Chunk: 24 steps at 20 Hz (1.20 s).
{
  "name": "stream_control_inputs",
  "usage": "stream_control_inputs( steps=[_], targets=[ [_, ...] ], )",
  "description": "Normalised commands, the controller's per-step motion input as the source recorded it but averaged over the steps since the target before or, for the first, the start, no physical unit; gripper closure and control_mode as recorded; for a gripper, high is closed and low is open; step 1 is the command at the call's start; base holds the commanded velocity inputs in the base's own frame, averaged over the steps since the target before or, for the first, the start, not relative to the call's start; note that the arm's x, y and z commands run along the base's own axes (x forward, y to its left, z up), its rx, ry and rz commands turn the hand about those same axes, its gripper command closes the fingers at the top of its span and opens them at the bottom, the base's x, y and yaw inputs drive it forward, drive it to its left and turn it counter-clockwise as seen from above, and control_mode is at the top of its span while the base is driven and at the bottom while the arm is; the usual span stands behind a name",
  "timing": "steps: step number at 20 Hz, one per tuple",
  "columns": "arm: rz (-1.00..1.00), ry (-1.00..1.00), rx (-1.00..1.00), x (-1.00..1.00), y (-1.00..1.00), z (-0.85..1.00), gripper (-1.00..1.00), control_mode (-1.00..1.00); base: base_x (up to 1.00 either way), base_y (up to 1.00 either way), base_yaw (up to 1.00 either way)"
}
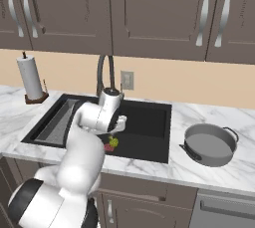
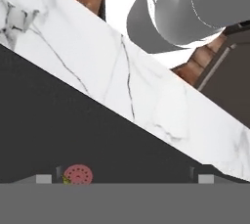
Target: Dump the broccoli from the pot into the sink. Then turn on the water and wash the broccoli. Then turn off the water and put the broccoli back in the pot.
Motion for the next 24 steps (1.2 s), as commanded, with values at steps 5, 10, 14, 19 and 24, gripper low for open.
stream_control_inputs(
  steps=[5, 10, 14, 19, 24],
  targets=[
    [0.0, 0.04, 0.05, 0.36, 0.0, -0.31, -1.0, -1.0, 0.0, 0.0, 0.0],
    [0.0, 0.09, 0.02, 0.49, 0.0, -0.34, -1.0, -1.0, 0.0, 0.0, 0.0],
    [0.0, 0.1, 0.02, 0.31, 0.0, -0.37, -1.0, -1.0, 0.0, 0.0, 0.0],
    [0.0, 0.08, 0.02, 0.27, 0.0, -0.32, -1.0, -1.0, 0.0, 0.0, 0.0],
    [0.0, 0.06, 0.03, 0.44, 0.0, -0.26, -1.0, -1.0, 0.0, 0.0, 0.0]
  ],
)
